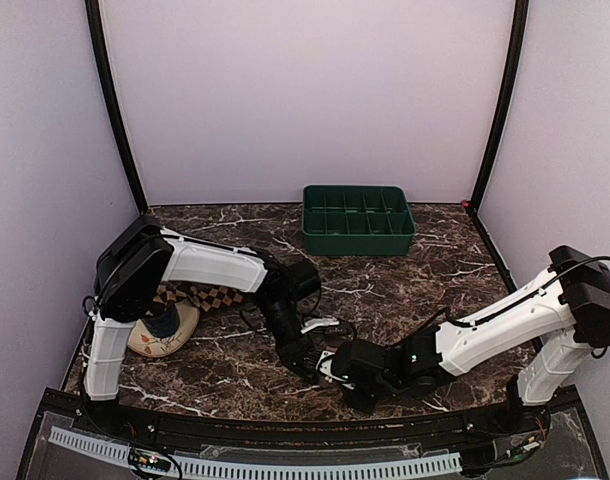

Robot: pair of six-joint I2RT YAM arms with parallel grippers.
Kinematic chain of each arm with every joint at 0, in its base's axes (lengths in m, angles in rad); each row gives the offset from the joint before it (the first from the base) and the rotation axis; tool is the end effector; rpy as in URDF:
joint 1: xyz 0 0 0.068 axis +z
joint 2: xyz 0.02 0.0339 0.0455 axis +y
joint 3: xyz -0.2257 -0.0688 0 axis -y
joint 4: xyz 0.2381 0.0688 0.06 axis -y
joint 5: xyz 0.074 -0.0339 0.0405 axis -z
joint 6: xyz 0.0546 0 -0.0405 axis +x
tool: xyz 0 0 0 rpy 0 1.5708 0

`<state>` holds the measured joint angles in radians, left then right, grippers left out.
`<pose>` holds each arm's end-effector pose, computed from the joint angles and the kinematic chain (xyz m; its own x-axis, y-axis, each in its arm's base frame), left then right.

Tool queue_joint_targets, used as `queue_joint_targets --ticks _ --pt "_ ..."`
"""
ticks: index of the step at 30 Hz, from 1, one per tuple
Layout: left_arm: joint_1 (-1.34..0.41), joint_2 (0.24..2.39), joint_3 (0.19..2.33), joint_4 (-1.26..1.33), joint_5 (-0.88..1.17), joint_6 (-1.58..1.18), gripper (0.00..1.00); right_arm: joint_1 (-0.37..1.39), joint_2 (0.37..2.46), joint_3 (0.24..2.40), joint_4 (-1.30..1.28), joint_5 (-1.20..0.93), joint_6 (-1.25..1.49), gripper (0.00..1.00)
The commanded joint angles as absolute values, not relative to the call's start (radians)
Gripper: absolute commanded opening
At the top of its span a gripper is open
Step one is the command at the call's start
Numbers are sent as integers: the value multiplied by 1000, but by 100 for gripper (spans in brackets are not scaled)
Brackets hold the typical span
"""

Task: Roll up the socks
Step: Roll the sock at the center of the board.

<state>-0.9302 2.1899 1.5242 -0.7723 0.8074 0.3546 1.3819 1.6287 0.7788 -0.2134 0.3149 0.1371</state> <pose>0.2015 -0.3363 0.0867 -0.3432 0.8621 -0.3728 0.7791 0.0397 -0.6256 0.0723 0.2880 0.0895 -0.2863 -0.8058 -0.5184 -0.8747 0.4406 -0.2017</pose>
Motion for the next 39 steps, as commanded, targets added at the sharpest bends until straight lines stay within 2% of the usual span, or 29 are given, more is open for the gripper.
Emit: queue_joint_targets --ticks 1,19,32,39 --pt "-898 2168 1471 -812 687 346 49 1366 1627 778 -231 305 161 3" --pt "-830 2022 1341 -685 608 311 47 1328 1637 795 -221 204 149 2" --pt "-838 1824 1144 -344 563 177 43 1195 1603 782 -205 -74 171 1" --pt "-912 1701 1006 -157 427 153 42 1112 1616 798 -205 -234 183 1"
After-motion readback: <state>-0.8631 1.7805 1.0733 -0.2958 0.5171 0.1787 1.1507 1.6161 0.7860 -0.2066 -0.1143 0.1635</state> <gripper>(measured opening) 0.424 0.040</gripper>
